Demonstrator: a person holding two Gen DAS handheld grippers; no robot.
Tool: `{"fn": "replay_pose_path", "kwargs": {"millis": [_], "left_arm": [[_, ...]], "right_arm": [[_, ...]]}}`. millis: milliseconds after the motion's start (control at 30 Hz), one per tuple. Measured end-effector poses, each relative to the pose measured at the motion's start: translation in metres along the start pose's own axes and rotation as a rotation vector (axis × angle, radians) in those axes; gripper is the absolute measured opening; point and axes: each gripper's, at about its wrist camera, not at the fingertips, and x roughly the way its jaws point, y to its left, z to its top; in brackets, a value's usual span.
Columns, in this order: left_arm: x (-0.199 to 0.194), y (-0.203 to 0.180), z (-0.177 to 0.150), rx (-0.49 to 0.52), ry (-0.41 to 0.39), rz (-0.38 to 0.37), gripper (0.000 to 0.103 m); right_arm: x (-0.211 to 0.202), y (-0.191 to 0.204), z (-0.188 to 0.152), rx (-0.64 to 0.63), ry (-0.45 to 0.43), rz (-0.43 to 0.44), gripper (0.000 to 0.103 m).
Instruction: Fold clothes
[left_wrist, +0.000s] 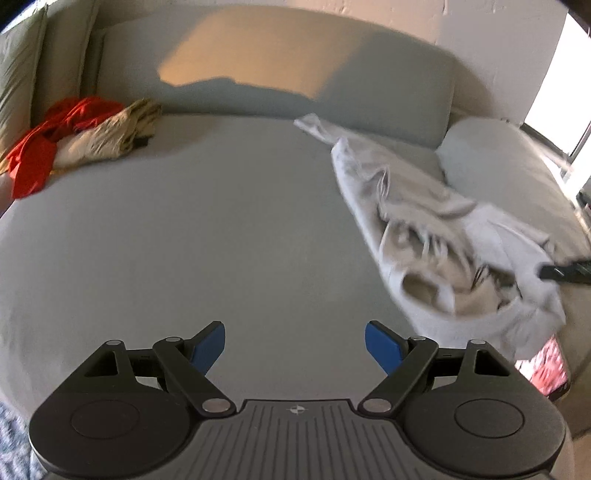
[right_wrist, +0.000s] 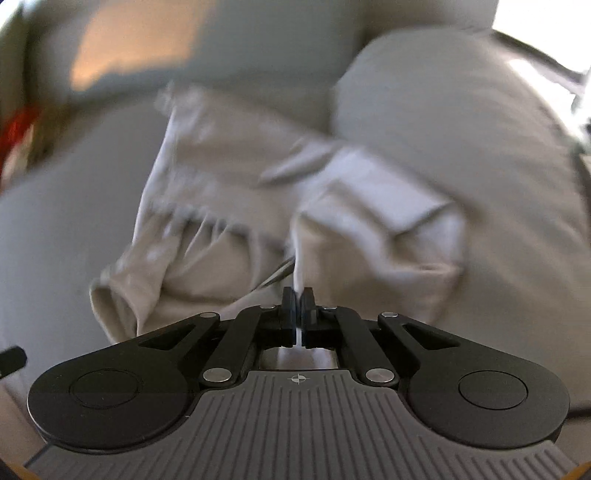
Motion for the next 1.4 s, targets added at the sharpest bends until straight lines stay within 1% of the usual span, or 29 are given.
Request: {"fn": "replay_pose_path", "kwargs": {"millis": [67,133,167,200,233,300,367,500,533,667,767,867,933,967,1000,1033,1100,1167,1267,1333,1400], "left_arm": [[0.010,-0.002,0.017,-0.028,-0.003,-0.061,0.073],[0.028,-0.008,0.036,-0.047,0.009,-0.128,0.057],[0.040,-0.012,0.046,-0.034,0.021,-0.170,0.054],[0.052,-0.018,0.055,-0.007,0.033,-0.209,0.048],[0.065,-0.026,0.062,0.038,0.042,-0.242,0.038],[0.088,-0.043,0.073,0.132,0.061,-0.300,0.038],[0.108,-0.056,0.079,0.197,0.076,-0.333,0.038],[0.137,-0.066,0.082,0.255,0.095,-0.376,0.037],[0.142,-0.069,0.081,0.273,0.102,-0.380,0.039],[0.161,-0.082,0.078,0.365,0.130,-0.350,0.039],[0.166,-0.090,0.079,0.396,0.118,-0.355,0.039],[0.174,-0.097,0.081,0.417,0.119,-0.337,0.039],[0.177,-0.098,0.083,0.418,0.126,-0.324,0.035],[0.178,-0.098,0.083,0.415,0.129,-0.319,0.031],[0.178,-0.098,0.085,0.408,0.132,-0.317,0.014],[0.177,-0.097,0.086,0.392,0.136,-0.321,0.001],[0.168,-0.089,0.089,0.348,0.129,-0.344,0.001],[0.152,-0.079,0.092,0.305,0.093,-0.345,0.000],[0.103,-0.043,0.102,0.143,-0.023,-0.359,0.000],[0.054,-0.009,0.103,0.036,-0.119,-0.370,0.000],[-0.003,0.026,0.096,-0.056,-0.226,-0.375,0.000]], "right_arm": [[-0.026,-0.023,-0.011,0.119,-0.068,0.019,0.001],[-0.045,-0.045,-0.023,0.232,-0.113,0.037,0.001],[-0.051,-0.054,-0.029,0.275,-0.124,0.046,0.001],[-0.052,-0.059,-0.032,0.294,-0.122,0.054,0.001],[-0.053,-0.064,-0.036,0.312,-0.120,0.062,0.001],[-0.055,-0.073,-0.044,0.349,-0.117,0.077,0.001],[-0.057,-0.082,-0.050,0.382,-0.115,0.091,0.001],[-0.052,-0.086,-0.052,0.399,-0.124,0.119,0.001],[-0.049,-0.085,-0.052,0.399,-0.126,0.128,0.001],[-0.043,-0.082,-0.052,0.383,-0.130,0.138,0.001],[-0.040,-0.083,-0.053,0.378,-0.125,0.143,0.001],[-0.036,-0.085,-0.053,0.377,-0.116,0.148,0.001],[-0.034,-0.086,-0.054,0.378,-0.111,0.155,0.001],[-0.034,-0.086,-0.054,0.378,-0.109,0.159,0.001],[-0.033,-0.086,-0.054,0.376,-0.107,0.161,0.001],[-0.032,-0.086,-0.055,0.374,-0.104,0.161,0.001],[-0.029,-0.086,-0.055,0.374,-0.100,0.166,0.001],[-0.027,-0.086,-0.054,0.391,-0.090,0.185,0.001],[-0.027,-0.086,-0.053,0.421,-0.090,0.211,0.001],[-0.035,-0.082,-0.052,0.437,-0.114,0.220,0.001],[-0.050,-0.077,-0.051,0.445,-0.152,0.231,0.001]]}}
